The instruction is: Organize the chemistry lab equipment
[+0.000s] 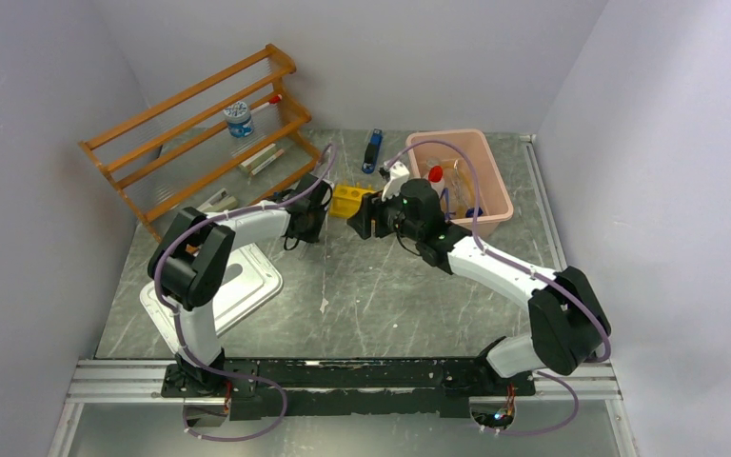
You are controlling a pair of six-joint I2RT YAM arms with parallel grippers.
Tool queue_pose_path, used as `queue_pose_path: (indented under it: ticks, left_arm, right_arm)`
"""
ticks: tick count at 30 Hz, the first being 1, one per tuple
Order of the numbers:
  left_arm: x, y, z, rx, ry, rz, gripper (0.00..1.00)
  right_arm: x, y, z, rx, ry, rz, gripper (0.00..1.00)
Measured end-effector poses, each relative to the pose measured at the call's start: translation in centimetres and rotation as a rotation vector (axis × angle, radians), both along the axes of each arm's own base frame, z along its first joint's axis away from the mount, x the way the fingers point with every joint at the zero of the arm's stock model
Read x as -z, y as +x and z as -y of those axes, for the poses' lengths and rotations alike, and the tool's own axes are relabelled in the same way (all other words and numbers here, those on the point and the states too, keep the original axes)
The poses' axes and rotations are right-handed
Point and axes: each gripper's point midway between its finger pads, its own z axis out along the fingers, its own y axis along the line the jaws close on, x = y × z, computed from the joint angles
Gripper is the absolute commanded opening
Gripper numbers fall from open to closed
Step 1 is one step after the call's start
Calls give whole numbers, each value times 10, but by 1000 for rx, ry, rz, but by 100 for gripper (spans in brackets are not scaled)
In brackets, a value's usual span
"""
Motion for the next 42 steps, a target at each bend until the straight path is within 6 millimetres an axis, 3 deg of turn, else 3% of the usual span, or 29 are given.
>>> queue_pose_path:
  ticks: [9, 12, 18, 21, 29, 38, 40, 42]
  left_arm:
    - [-9, -9, 3, -18, -56, -10, 6]
    - [-36, -13, 12, -46, -152, 19, 6]
    - [-123, -9, 37, -142, -466, 160, 6]
    - [-149, -12, 47, -184, -606, 179, 6]
    - [-161, -19, 62, -256, -763, 115, 6]
    - [-170, -23, 65, -279, -816, 94, 7]
    - [-172, -23, 65, -281, -821, 94, 17]
    - [-172, -23, 66, -279, -821, 94, 39]
  right_arm:
    - [-1, -8, 6, 2, 9, -8, 66]
    - [-2, -13, 4, -14, 26, -17, 68]
    - [-1, -24, -5, -46, 100, -84, 69]
    - [-2, -25, -16, -63, 163, -126, 69]
    - [15, -25, -44, -82, 271, -315, 63]
    - [7, -13, -60, -69, 345, -368, 29]
    - [6, -13, -63, -81, 355, -368, 24]
    - [5, -14, -64, -93, 361, -363, 20]
